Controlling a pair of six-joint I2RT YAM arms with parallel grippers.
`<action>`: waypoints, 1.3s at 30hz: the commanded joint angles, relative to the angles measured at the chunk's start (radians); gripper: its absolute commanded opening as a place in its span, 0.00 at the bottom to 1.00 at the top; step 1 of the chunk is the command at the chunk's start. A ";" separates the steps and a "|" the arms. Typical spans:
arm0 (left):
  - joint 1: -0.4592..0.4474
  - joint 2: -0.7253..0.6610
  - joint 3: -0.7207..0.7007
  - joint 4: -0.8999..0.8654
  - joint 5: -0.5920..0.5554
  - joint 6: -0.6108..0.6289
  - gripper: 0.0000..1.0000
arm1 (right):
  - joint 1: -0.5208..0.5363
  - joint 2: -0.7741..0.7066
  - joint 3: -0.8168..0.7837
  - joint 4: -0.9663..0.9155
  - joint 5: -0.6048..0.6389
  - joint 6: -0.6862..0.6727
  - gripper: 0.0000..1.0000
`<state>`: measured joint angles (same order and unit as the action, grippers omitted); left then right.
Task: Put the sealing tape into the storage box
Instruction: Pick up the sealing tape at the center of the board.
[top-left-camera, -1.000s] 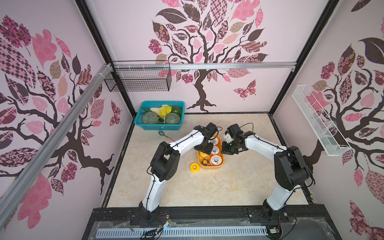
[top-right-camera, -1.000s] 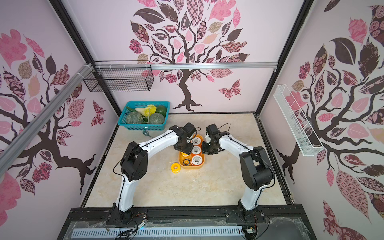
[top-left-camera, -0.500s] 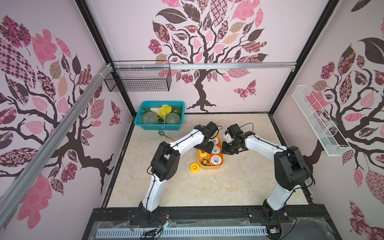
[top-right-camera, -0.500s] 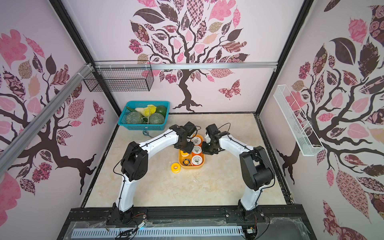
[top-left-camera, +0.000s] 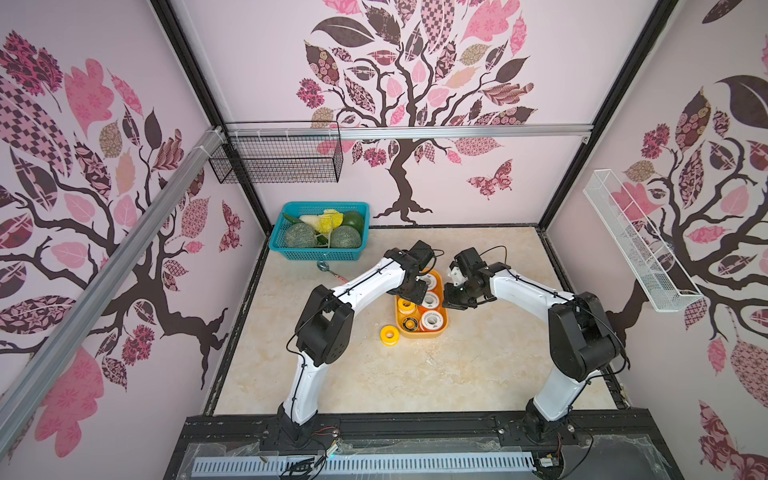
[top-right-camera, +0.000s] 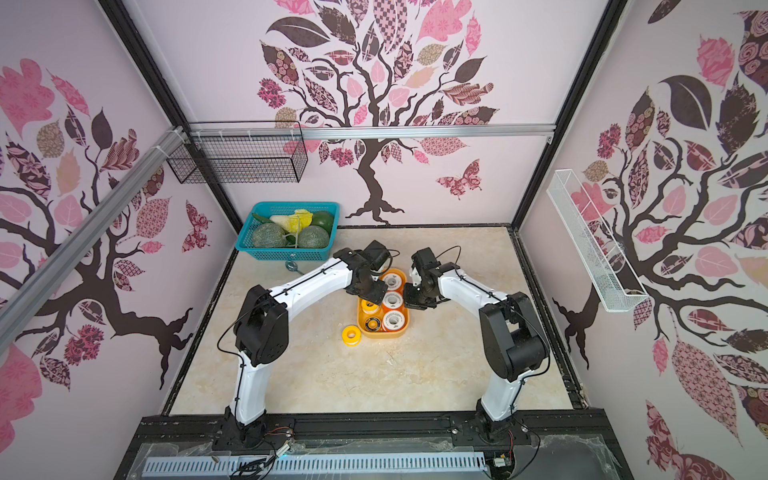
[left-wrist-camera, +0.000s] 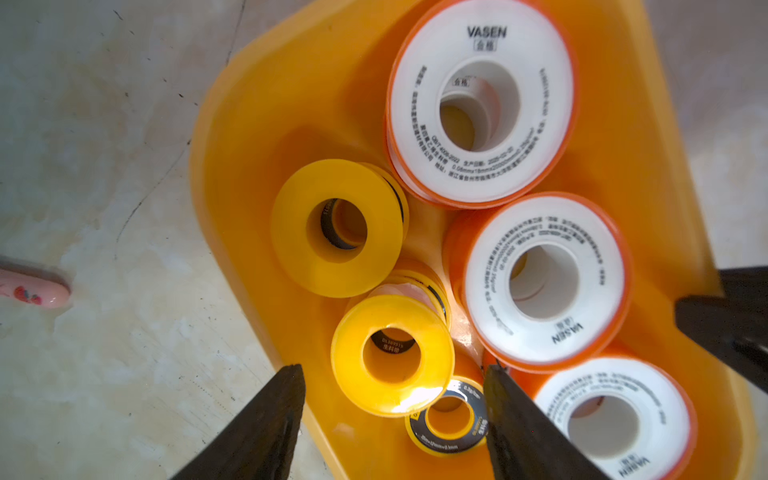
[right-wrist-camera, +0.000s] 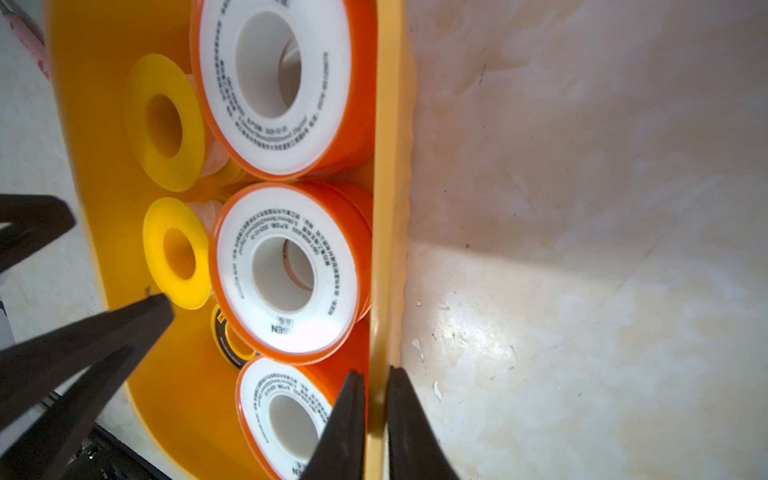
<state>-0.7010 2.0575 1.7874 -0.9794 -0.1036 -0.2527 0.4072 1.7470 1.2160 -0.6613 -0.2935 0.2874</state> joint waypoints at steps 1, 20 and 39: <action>-0.002 -0.112 -0.049 0.053 -0.011 0.009 0.73 | 0.003 -0.009 0.035 0.010 -0.015 -0.005 0.16; 0.178 -0.558 -0.565 0.220 0.135 -0.056 0.73 | 0.003 -0.033 0.037 0.002 0.083 0.013 0.16; -0.004 -0.599 -0.844 0.353 0.112 -0.143 0.78 | 0.004 -0.043 0.023 0.010 0.083 0.022 0.14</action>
<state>-0.7044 1.4425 0.9638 -0.6968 0.0296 -0.3698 0.4114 1.7470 1.2167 -0.6521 -0.2382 0.3031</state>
